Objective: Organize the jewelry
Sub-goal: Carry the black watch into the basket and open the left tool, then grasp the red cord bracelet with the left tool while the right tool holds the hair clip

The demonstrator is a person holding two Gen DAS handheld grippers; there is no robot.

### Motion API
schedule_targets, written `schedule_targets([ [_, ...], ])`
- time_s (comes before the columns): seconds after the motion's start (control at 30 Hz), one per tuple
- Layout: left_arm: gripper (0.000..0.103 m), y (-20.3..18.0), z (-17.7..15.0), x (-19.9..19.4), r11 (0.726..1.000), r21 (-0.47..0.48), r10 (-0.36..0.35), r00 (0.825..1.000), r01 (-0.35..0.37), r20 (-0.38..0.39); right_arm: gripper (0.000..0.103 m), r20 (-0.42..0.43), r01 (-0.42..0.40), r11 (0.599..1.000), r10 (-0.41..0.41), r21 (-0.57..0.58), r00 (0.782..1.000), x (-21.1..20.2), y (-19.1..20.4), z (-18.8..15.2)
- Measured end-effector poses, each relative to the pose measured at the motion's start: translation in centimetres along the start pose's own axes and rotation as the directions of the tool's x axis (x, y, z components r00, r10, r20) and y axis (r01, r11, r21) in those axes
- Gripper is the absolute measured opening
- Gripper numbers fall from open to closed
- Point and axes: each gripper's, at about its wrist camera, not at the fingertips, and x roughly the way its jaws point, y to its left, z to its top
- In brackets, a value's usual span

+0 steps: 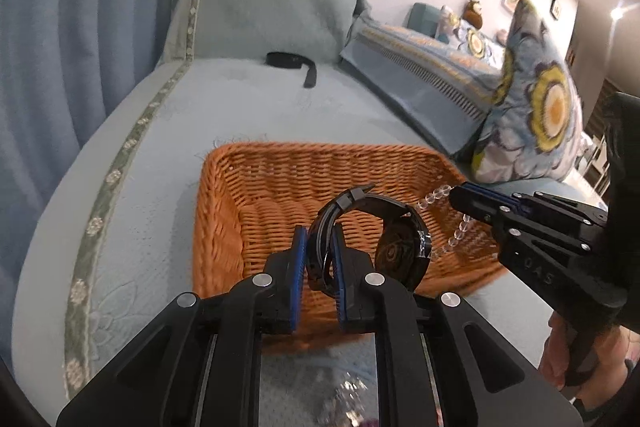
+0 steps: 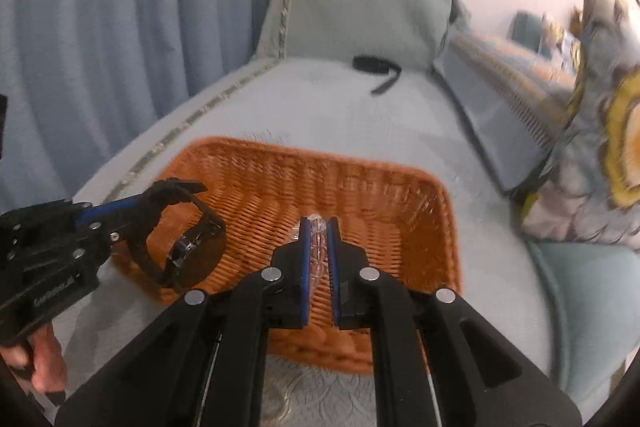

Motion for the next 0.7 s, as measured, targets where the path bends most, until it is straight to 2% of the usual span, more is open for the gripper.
schedule_targets([
  [0.17, 0.015, 0.8, -0.8, 2.8, 1.000, -0.019, 0.013, 1.000, -0.014, -0.027, 0.006, -0.036, 0.019, 0.998, -0.017, 0.056, 0.999, 2.6, -2.0, -1.0],
  [0.23, 0.015, 0.9, -1.0, 2.8, 1.000, -0.019, 0.005, 1.000, -0.005, 0.000, 0.007, -0.030, 0.007, 0.997, -0.005, 0.077, 1.000, 2.6, -2.7, -1.5],
  [0.3, 0.022, 0.8, -1.0, 2.1, 1.000, -0.016, -0.002, 1.000, 0.002, 0.028, 0.009, -0.032, 0.006, 0.996, -0.003, 0.086, 0.999, 2.3, -3.0, -1.9],
  [0.33, 0.038, 0.7, -0.9, 1.4, 1.000, -0.012, -0.009, 0.999, 0.010, 0.041, 0.014, -0.026, 0.008, 0.996, -0.005, 0.085, 1.000, 1.9, -3.1, -2.1],
  [0.37, 0.044, 0.6, -1.0, 0.5, 1.000, -0.007, -0.015, 0.998, 0.015, 0.061, 0.024, -0.016, 0.006, 0.997, -0.005, 0.083, 1.000, 1.4, -3.1, -2.4],
  [0.4, 0.044, 0.3, -1.0, -0.1, 1.000, -0.002, -0.017, 0.997, 0.017, 0.076, 0.031, 0.001, 0.002, 0.997, -0.002, 0.083, 1.000, 0.6, -3.1, -2.7],
  [0.43, 0.044, 0.2, -1.2, -1.3, 0.999, 0.007, -0.035, 0.995, 0.035, 0.091, 0.045, 0.017, 0.000, 0.997, -0.001, 0.083, 1.000, -0.1, -3.1, -3.1],
  [0.47, 0.046, 0.2, -1.3, -2.2, 0.999, 0.007, -0.054, 0.993, 0.053, 0.101, 0.050, 0.041, -0.009, 0.997, 0.005, 0.082, 0.999, -1.3, -3.0, -3.6],
  [0.57, 0.048, 0.2, -2.1, -5.4, 0.995, 0.004, -0.095, 0.985, 0.096, 0.141, 0.050, 0.072, -0.062, 0.995, 0.056, 0.083, 0.996, -4.3, -2.6, -4.9],
  [0.7, 0.050, -0.1, -4.1, -9.9, 0.994, 0.015, -0.108, 0.977, 0.108, 0.183, 0.050, 0.109, -0.115, 0.989, 0.104, 0.094, 0.988, -8.4, -1.7, -7.3],
])
